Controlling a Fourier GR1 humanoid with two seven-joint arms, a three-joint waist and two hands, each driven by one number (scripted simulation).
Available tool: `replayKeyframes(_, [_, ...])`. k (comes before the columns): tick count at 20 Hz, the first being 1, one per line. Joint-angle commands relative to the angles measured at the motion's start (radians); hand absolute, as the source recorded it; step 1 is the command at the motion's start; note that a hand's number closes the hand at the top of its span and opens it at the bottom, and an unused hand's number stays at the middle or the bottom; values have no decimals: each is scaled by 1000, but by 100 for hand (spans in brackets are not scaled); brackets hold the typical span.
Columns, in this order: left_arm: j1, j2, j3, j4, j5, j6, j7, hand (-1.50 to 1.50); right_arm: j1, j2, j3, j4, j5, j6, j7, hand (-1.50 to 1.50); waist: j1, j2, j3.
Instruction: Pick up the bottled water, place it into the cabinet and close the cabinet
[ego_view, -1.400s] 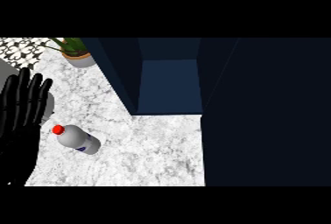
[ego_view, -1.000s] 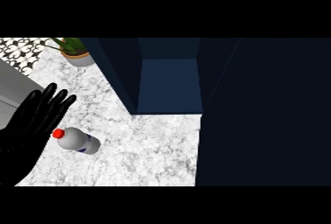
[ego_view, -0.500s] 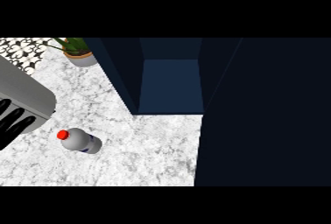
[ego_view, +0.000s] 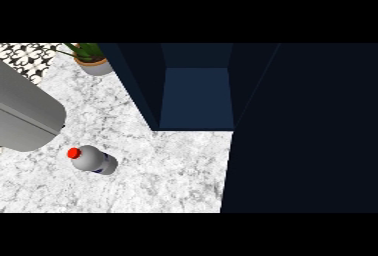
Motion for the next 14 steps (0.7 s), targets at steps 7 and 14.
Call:
replayKeyframes(7, [-10,25,61,36,61,-12,92,-150,-69,-2,92,-199,100,-94,207,-150,-8,0,-1])
replayKeyframes(14, [-18,-42,81,22,11,10,117,-150,-54,-50,25,-209,7,-79,187,-150,-9,1,1])
